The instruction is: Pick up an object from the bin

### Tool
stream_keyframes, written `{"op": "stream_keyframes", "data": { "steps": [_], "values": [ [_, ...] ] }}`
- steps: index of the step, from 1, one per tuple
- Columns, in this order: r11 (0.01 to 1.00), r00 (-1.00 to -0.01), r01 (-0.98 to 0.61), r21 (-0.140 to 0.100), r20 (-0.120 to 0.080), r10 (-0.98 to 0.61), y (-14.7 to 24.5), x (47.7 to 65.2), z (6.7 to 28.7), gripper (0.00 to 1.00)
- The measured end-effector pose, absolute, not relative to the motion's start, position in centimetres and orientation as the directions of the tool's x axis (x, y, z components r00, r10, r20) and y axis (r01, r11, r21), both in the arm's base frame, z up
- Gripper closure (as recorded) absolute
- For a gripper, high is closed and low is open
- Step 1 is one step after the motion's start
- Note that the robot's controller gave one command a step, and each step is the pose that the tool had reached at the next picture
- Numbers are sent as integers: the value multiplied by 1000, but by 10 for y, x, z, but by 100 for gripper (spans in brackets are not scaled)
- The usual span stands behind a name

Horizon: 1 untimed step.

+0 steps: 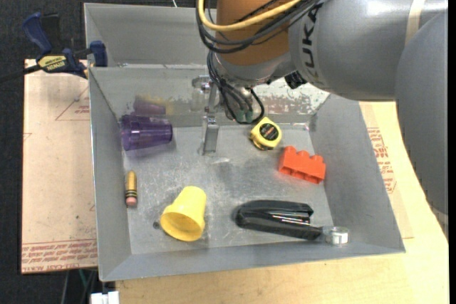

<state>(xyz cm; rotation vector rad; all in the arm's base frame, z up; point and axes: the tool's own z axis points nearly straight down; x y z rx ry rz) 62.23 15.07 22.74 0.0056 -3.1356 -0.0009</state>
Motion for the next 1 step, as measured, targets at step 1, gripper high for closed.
{"op": "stream_keyframes", "data": {
  "steps": [1],
  "values": [
    [1000, -1000, -1, 1, -2, -1, 150, 624, 232, 0]
  ]
}}
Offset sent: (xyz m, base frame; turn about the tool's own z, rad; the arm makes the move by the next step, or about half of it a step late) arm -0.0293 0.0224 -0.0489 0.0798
